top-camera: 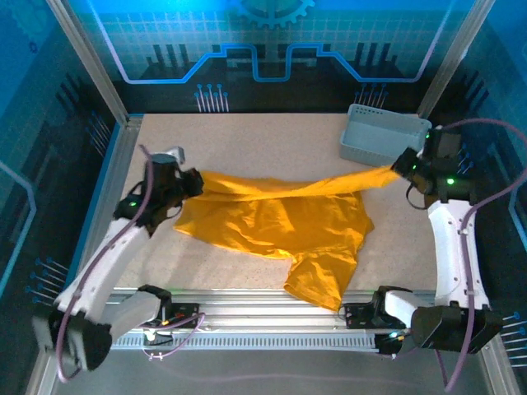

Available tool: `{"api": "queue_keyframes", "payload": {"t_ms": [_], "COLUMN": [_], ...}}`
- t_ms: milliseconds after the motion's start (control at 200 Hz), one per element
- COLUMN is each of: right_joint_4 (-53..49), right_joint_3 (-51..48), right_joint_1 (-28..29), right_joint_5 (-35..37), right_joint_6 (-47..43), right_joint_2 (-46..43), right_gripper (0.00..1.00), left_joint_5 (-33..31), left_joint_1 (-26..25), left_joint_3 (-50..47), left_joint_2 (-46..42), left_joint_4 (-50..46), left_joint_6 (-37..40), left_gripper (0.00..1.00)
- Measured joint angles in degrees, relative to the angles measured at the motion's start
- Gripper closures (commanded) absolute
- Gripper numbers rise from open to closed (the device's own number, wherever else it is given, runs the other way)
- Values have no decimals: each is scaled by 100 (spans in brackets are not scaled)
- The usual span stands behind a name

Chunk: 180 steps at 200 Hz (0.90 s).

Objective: Fold the inside-out t-shirt

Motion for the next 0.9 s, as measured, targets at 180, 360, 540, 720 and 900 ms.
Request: {"api": "queue_keyframes", "payload": {"t_ms": [180, 360, 540, 720, 900], "right_joint_4": [-153, -153, -133, -125, 35], "right_joint_3": [2197, 4264, 5381, 5845, 5869], "right_joint_1": [-129, -162, -162, -164, -166], "right_joint_5": [-170, -444, -876, -1263, -1351], "right_joint_6": [-107, -343, -619, -866, -1064], "right_joint_2": [33, 240, 378, 308, 72], "right_gripper": [100, 100, 100, 100, 100], "left_joint_5": [125, 81, -31, -20, -90], "left_joint_1": [98, 195, 221, 221, 221], "left_joint_3": [881, 1191, 1191, 1248, 1884], "left_joint_2": [-1062, -1449, -1821, -2468, -2544], "left_joint_4": [240, 415, 437, 511, 407], "left_joint_6": [142, 306, 553, 667, 765], "left_gripper": [100, 100, 100, 100, 100]}}
